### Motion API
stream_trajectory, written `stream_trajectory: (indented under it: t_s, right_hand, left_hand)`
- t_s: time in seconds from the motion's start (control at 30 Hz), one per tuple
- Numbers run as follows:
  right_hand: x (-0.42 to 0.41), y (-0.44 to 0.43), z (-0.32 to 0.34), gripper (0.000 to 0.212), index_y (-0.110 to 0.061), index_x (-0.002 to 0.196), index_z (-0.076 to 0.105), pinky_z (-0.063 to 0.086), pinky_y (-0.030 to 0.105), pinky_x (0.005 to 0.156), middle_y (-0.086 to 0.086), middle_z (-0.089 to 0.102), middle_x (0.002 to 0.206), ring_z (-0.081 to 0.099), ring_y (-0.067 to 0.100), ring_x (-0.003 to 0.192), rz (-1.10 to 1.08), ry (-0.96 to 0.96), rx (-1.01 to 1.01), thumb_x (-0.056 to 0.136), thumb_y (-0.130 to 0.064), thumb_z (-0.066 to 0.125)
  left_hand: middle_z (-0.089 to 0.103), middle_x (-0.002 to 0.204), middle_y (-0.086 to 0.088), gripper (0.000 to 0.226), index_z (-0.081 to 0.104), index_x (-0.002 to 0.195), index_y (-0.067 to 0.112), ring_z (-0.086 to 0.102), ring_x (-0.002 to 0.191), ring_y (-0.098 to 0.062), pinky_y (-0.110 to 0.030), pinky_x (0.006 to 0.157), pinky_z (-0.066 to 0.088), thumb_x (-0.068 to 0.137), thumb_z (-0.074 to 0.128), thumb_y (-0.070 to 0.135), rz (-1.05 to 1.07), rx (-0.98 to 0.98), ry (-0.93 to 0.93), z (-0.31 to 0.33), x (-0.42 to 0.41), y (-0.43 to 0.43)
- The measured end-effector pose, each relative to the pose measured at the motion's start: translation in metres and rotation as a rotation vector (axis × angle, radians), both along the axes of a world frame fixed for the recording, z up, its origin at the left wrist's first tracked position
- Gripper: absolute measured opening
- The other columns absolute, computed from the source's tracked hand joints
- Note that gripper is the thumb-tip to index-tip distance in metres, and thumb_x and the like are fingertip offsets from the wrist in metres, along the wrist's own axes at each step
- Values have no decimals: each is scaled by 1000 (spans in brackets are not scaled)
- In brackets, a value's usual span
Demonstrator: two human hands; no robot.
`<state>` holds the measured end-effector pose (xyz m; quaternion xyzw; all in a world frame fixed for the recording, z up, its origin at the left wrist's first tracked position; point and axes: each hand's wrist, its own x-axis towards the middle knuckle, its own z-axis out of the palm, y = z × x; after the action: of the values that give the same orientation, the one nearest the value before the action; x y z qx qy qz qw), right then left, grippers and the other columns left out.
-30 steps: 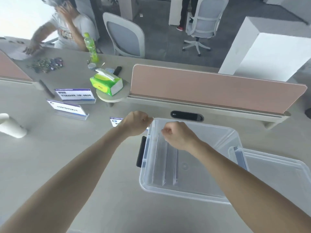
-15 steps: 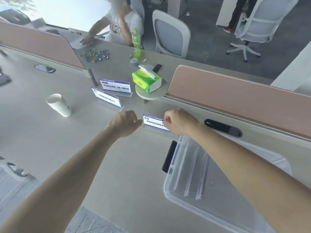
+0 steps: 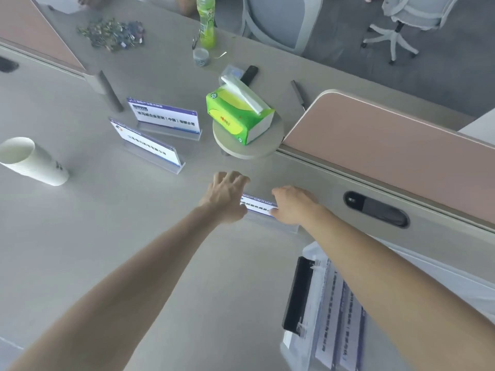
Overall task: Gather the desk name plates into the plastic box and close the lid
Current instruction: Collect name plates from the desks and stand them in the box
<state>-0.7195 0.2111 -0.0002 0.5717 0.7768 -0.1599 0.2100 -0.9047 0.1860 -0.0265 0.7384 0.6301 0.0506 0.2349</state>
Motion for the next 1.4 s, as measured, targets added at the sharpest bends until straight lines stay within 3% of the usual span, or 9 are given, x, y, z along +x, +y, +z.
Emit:
stream_trajectory:
  t_s: [0.2, 0.37, 0.63, 0.8, 0.97, 1.17, 1.27, 1.33, 1.4]
  right_hand:
    - [-3, 10, -20, 27, -12, 111, 60, 44, 32, 73, 11, 63, 114, 63, 32, 102, 8, -71, -99, 95, -31, 50]
    - [-4, 13, -22, 24, -10, 107, 62, 44, 34, 74, 16, 63, 113, 63, 36, 101, 25, -42, -119, 98, -27, 48]
    - [-20, 7, 21, 23, -14, 107, 61, 41, 32, 69, 13, 63, 108, 56, 31, 84, 87, -32, -25, 98, -29, 46]
    - [-22, -9, 65, 24, -19, 108, 61, 37, 33, 69, 12, 63, 105, 62, 34, 97, 206, -33, 135, 97, -33, 46]
    - [-16, -45, 110, 24, -16, 101, 61, 39, 35, 68, 14, 64, 103, 64, 35, 97, 260, -1, 247, 96, -35, 47]
    - [26, -110, 158, 22, -18, 81, 49, 41, 33, 65, 7, 60, 84, 59, 31, 83, 154, 75, 304, 93, -36, 47]
    - [57, -152, 177, 33, -19, 104, 57, 47, 36, 66, 1, 54, 75, 61, 31, 83, 110, 131, 339, 94, -49, 48]
    - [80, -179, 183, 55, -24, 137, 41, 51, 40, 76, 7, 64, 98, 64, 34, 96, 79, 161, 343, 92, -54, 50]
    - [102, -204, 183, 60, -23, 144, 31, 51, 43, 79, 14, 65, 114, 62, 38, 101, 35, 171, 334, 94, -51, 49]
  left_hand:
    - [49, 135, -1, 51, 43, 140, 23, 37, 129, -28, -37, 101, 38, 91, 55, 29, -169, -79, 128, -17, 8, 16]
    - [60, 108, -3, 27, 55, 114, 15, 60, 102, -31, -34, 75, 37, 102, 42, 34, -204, 31, 126, -26, -1, 15]
    - [60, 103, -4, 25, 55, 110, 14, 59, 94, -31, -35, 69, 39, 101, 42, 33, -164, 241, 99, 2, -20, 4]
    - [60, 102, -8, 25, 58, 110, 12, 59, 93, -35, -36, 66, 40, 98, 51, 33, -66, 362, 18, 39, -25, -16]
    - [63, 103, -9, 29, 63, 106, 11, 64, 88, -37, -33, 60, 35, 91, 64, 35, -54, 520, -52, 84, -20, -47]
    - [63, 101, -5, 30, 63, 105, 12, 64, 84, -36, -33, 56, 33, 94, 58, 40, -181, 661, 7, 130, 12, -89]
    - [63, 91, -7, 25, 64, 96, 10, 64, 77, -35, -30, 55, 31, 91, 64, 35, -307, 767, 5, 150, 42, -109]
    - [64, 87, -6, 22, 65, 92, 11, 64, 74, -33, -30, 54, 35, 88, 68, 33, -374, 821, -4, 163, 66, -122]
    - [63, 86, -4, 20, 66, 91, 14, 65, 75, -30, -31, 53, 43, 86, 70, 33, -444, 856, -7, 172, 89, -136]
